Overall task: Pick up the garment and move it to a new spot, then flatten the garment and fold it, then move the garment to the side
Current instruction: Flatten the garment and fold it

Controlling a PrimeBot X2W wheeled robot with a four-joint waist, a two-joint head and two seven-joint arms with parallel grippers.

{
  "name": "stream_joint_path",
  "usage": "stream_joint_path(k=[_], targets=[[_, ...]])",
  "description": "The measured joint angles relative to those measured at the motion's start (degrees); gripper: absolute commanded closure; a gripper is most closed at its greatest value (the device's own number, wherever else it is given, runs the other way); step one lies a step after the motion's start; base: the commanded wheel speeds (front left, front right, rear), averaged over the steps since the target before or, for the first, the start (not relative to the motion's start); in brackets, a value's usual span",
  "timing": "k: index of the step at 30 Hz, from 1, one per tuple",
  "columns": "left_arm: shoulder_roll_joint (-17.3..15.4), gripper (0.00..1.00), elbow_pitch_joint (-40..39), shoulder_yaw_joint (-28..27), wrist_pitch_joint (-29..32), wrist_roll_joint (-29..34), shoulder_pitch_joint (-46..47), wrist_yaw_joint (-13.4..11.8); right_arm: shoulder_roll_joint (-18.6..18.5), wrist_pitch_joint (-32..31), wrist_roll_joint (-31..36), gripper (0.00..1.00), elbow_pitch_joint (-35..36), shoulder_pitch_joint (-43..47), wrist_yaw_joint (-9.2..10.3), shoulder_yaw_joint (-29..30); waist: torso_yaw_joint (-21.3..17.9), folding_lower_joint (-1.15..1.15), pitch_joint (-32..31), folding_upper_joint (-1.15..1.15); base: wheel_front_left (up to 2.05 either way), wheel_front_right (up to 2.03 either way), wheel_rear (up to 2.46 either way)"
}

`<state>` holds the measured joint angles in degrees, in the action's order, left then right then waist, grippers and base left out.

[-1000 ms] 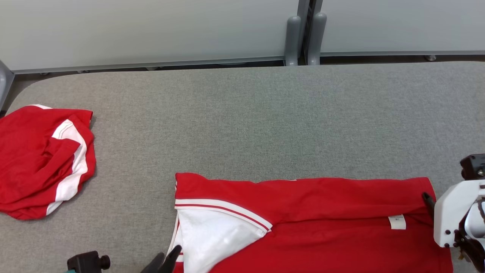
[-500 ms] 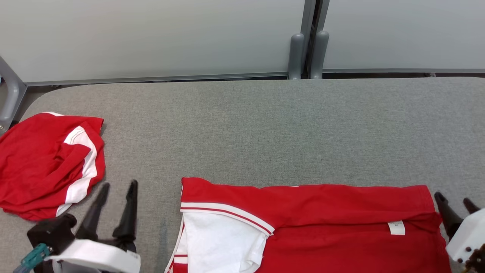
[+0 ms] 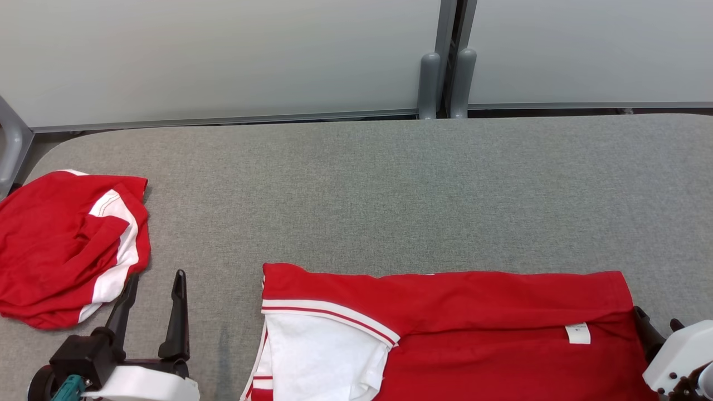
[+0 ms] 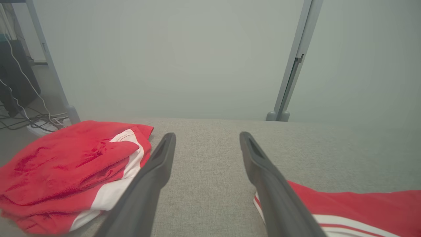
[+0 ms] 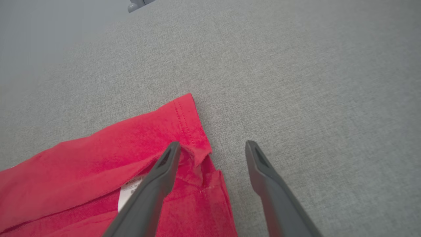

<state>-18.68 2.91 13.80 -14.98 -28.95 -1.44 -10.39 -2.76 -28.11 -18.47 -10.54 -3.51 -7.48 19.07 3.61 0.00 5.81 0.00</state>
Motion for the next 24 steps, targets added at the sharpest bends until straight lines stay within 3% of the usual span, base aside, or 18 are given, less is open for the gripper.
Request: stream_joint_path(k=[6,11,24], targets=[[-0.9,0.0,2.8,-0.3,0.0,2.4,-0.3,0.2,0.0,-0.1,1.3,0.0,-2.5,-1.9,0.0,0.9,0.5,0.0,0.2,0.0,0.0,0.0,0.0],[0.1,0.0,0.2,-2.9,0.0,4.6,-0.5,0.3,0.0,-1.7,1.4,0.0,-3.9,-2.8,0.0,1.3,0.9,0.0,0.4,0.0,0.0,0.0,0.0],[4.8,0.0,1.5,-6.3,0.0,6.7,-2.8,4.9,-0.7,-1.6,3.3,0.0,-15.3,-7.8,0.08,-2.0,1.1,0.0,1.5,0.0,0.0,0.0,0.0]])
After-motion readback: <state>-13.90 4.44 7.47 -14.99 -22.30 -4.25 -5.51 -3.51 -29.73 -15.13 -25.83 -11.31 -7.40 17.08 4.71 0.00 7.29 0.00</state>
